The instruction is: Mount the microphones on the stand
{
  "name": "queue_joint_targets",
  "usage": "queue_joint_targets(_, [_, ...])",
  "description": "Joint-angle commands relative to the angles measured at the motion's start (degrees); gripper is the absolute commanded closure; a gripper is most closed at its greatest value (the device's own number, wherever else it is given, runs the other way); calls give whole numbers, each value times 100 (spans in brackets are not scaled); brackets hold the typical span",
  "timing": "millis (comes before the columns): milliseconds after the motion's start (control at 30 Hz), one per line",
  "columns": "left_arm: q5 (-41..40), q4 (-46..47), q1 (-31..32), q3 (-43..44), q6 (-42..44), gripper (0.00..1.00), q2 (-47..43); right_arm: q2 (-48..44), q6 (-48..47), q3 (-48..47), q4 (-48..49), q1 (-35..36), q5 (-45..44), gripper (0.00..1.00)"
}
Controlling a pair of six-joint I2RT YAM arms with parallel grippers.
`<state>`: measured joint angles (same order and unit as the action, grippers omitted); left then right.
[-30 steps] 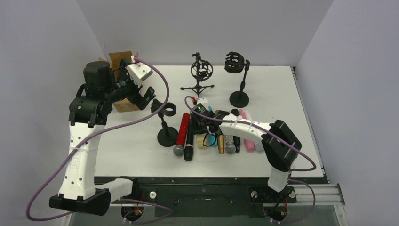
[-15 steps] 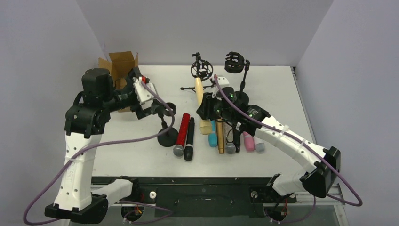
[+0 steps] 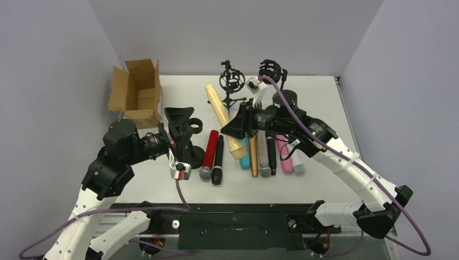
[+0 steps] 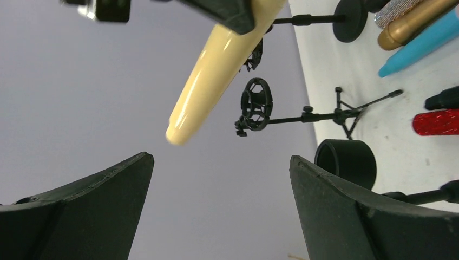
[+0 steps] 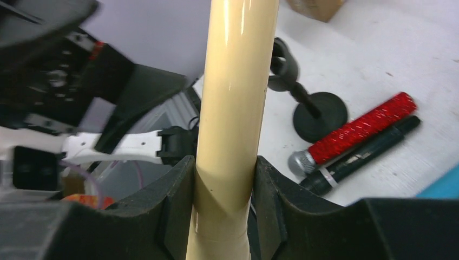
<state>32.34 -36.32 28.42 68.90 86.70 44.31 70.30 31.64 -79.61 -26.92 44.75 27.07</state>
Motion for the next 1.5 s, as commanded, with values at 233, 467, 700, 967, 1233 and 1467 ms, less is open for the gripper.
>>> queue_joint_targets(233, [-575,1862,740,-708,2261,4,18,895,476,-1015,854,603,1478,100])
queue_joint_targets(467, [-715,1632,811,-701,2394,16,-14,1119,406,-1131,801,753,1602,100])
queue_joint_targets(700, [-582,1820,813,-842,2009,100,-119,1203,276,-1367,723,731,1706,100])
queue_joint_targets(967, [-998,1963,823,-742,595,100,-134,1180,222,-1872,619,214,1575,69])
queue_joint_targets(1233, [-1696,1399,822,216,-2801,100,185,781,570,-1624,1506,-716,1207,40])
queue_joint_targets(1467, [-1764,981,787,1017,-5798,100,598,508,28,-1194,1580,-870,625,32])
